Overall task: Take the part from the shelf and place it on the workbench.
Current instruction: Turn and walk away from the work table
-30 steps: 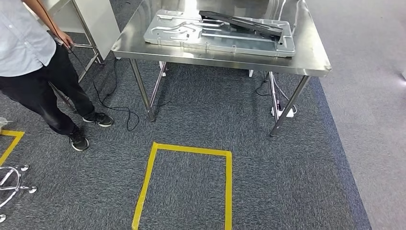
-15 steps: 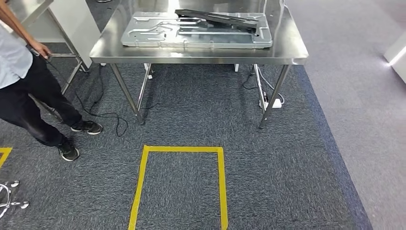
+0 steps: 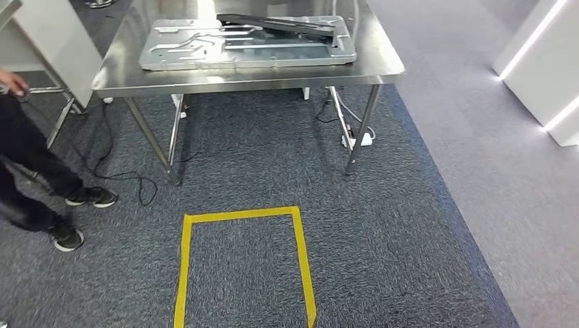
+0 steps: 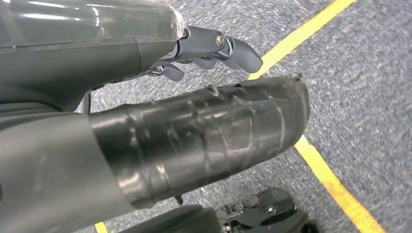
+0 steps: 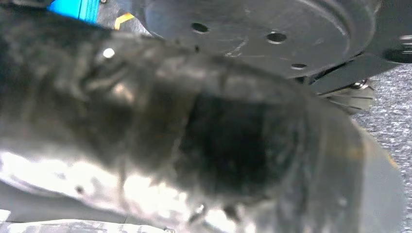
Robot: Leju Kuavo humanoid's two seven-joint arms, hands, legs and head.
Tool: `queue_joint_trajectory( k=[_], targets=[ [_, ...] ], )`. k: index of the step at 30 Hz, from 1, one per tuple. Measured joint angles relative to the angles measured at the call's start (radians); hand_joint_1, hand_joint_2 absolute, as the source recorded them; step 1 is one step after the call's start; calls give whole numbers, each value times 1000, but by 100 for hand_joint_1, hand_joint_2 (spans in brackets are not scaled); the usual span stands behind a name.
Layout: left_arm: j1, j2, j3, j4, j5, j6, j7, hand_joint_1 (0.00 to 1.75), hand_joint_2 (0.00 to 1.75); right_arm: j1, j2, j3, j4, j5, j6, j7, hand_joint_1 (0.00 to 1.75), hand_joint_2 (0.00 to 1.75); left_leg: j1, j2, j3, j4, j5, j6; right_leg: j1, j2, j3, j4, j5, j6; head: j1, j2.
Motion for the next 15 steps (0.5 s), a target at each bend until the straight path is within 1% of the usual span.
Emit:
queue_joint_trajectory(
  k=[1,2,3,4,5,6,7,8,10,11,12,13,14,15],
  targets=[
    [1,0,0,0,1,1,-1,0,0,0,0,0,0,4,0,2,0,0,-1,13,-2,1,0,0,-2,-3,-19,44,-13,3,0,0],
    [1,0,0,0,3,1,-2,0,0,0,0,0,0,6,0,3,0,0,-1,26,-2,1,-1,-1,-3,-5,-20,52,-7,5,0,0],
    [1,0,0,0,5,1,-2,0,0,0,0,0,0,8,0,5,0,0,-1,37,-2,2,-2,-2,-4,-10,2,18,17,5,0,0],
    [0,0,0,0,6,1,-2,0,0,1,0,0,0,10,0,7,0,0,-1,47,0,4,-4,-5,-4,-24,40,-50,51,5,0,0],
    [0,0,0,0,8,1,-2,0,0,0,0,0,0,10,0,9,0,0,-3,56,1,6,-7,-9,-2,-47,80,-122,76,1,0,0],
    [0,-1,0,0,9,1,-2,0,0,-1,0,0,0,11,0,11,0,0,-5,64,2,8,-10,-15,1,-65,111,-180,94,-4,0,0],
    [0,0,0,0,10,1,-1,0,0,-3,1,0,0,11,0,13,0,0,-7,71,3,10,-14,-21,4,-78,128,-213,100,-9,-1,0],
    [0,0,0,0,11,1,0,0,0,-4,1,0,0,11,-1,15,0,0,-9,78,6,10,-16,-26,7,-80,130,-222,97,-15,-1,0],
    [-2,0,0,0,14,2,1,0,0,-3,2,0,2,11,-4,19,0,0,-8,91,12,9,-19,-37,6,-59,128,-226,102,-26,-1,0],
    [-3,0,0,0,15,2,1,0,0,-3,3,-1,2,11,-7,20,0,0,-6,82,11,18,-28,-42,4,-50,128,-229,105,-33,-1,0],
    [-3,0,0,0,16,2,1,0,0,-4,3,-1,3,11,-10,22,0,0,-3,63,1,43,-49,-47,2,-40,128,-232,110,-40,-1,0],
    [-2,0,1,0,17,2,1,0,0,-5,3,-1,3,11,-13,24,0,0,0,37,-18,88,-79,-51,0,-30,128,-235,113,-45,-1,0],
    [-1,0,1,0,18,2,1,0,0,-6,3,-1,3,11,-16,26,0,0,1,12,-46,153,-116,-54,0,-20,125,-235,115,-48,-2,0],
    [1,0,1,0,19,2,1,0,0,-6,4,-2,3,11,-18,28,0,0,2,-2,-78,223,-148,-56,1,-8,123,-234,116,-50,-2,0]
  ],
)
